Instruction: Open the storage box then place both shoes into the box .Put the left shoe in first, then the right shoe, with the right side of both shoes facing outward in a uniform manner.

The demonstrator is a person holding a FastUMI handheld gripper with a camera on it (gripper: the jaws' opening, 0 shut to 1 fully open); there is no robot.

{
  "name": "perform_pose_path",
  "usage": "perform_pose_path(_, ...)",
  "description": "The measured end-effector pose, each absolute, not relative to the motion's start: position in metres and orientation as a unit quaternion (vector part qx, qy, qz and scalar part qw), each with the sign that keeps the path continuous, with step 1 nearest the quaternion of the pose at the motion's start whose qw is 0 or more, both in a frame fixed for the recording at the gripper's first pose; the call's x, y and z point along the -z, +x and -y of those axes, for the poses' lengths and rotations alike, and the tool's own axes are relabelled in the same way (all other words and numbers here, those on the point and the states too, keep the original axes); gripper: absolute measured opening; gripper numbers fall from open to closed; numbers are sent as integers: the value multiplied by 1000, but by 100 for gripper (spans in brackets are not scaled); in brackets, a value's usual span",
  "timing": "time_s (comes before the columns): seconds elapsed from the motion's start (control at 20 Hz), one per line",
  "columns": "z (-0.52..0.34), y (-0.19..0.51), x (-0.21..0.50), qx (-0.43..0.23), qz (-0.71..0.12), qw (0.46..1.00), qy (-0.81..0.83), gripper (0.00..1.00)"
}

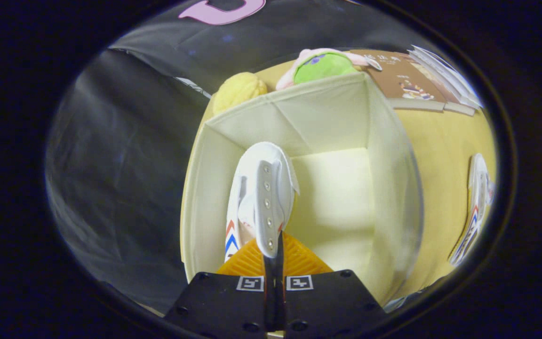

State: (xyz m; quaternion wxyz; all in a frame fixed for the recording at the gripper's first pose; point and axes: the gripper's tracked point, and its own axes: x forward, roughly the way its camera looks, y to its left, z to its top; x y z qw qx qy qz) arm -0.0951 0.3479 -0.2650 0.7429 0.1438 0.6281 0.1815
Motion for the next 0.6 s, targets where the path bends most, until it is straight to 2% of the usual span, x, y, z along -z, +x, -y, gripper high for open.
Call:
perform_pose_path(0.15, -347, -94, 268, -184, -624, 747, 139, 43)
perform_pose_path(0.5, -356, -93, 237, -248, -588, 752, 165, 98)
perform_pose_path(0.6, -350, -88, 223, -262, -567, 763, 168, 98)
